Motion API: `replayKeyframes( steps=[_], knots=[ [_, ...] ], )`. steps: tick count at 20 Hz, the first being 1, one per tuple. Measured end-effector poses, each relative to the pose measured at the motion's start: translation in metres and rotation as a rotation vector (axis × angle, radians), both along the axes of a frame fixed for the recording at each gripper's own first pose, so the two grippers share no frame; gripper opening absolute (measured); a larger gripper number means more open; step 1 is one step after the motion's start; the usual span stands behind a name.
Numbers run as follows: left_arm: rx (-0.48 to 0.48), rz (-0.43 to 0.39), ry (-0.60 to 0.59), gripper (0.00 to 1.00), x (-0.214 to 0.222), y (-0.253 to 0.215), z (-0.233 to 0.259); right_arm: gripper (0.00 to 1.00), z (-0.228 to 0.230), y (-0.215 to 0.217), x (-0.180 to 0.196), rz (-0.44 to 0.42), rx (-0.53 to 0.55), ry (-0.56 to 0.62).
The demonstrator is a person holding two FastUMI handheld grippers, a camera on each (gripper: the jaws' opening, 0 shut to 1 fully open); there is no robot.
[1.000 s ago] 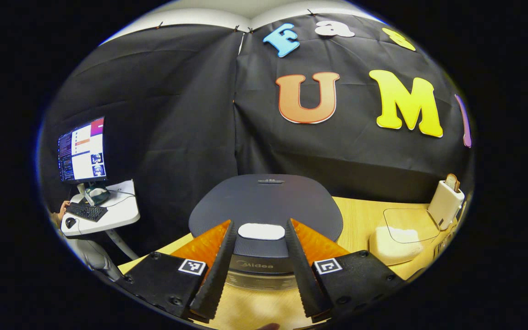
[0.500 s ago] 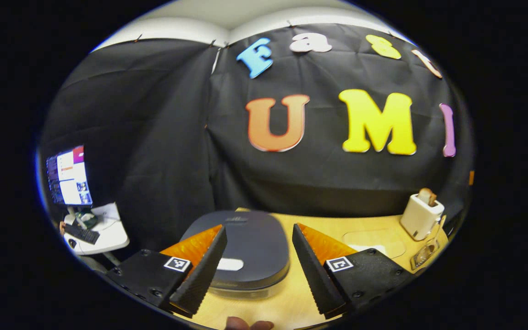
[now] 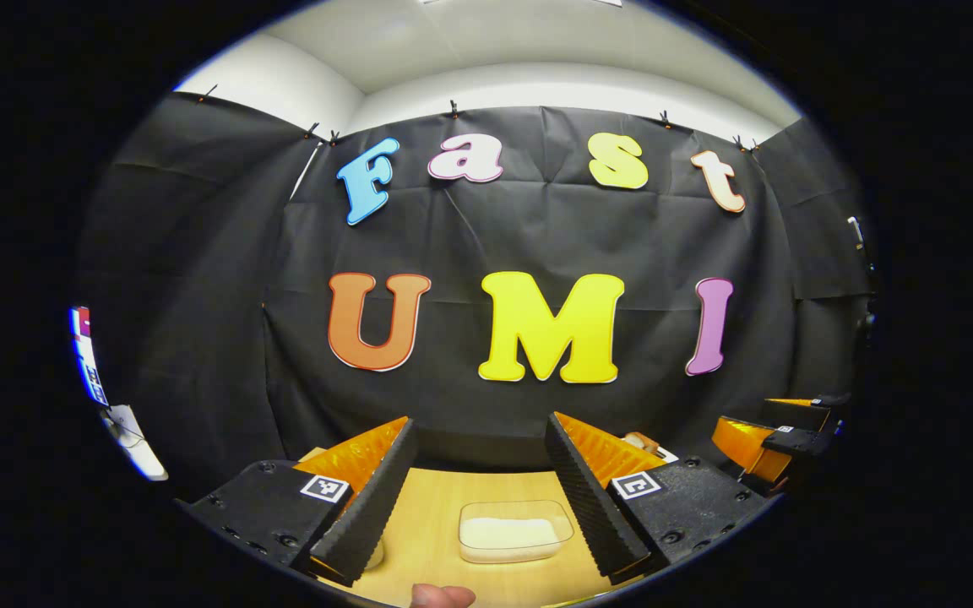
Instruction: Close the left gripper, press the button to open the rice cooker; take a wooden spoon from the chopstick holder with the right hand, scoop a spoonful of rice and pour it into the rice cooker, then put the wooden spoon back into the chopstick holder.
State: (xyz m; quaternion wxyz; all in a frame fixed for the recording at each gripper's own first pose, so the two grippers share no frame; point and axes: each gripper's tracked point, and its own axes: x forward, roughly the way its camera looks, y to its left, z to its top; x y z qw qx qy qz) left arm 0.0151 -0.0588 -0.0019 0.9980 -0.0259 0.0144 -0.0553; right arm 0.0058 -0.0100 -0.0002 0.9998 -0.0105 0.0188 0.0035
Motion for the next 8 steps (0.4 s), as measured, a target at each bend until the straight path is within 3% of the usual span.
replayKeyframes(
  steps=[4, 8],
  knots=[
    [0.018, -0.004, 0.005, 0.97, -0.012, -0.013, -0.006, 0.96, -0.002, 0.005, -0.010, 0.002, 0.010, 0.013],
    [0.100, -0.021, -0.034, 0.97, -0.010, -0.021, 0.001, 0.95, 0.002, 0.009, -0.007, 0.014, 0.023, 0.007]
  ],
)
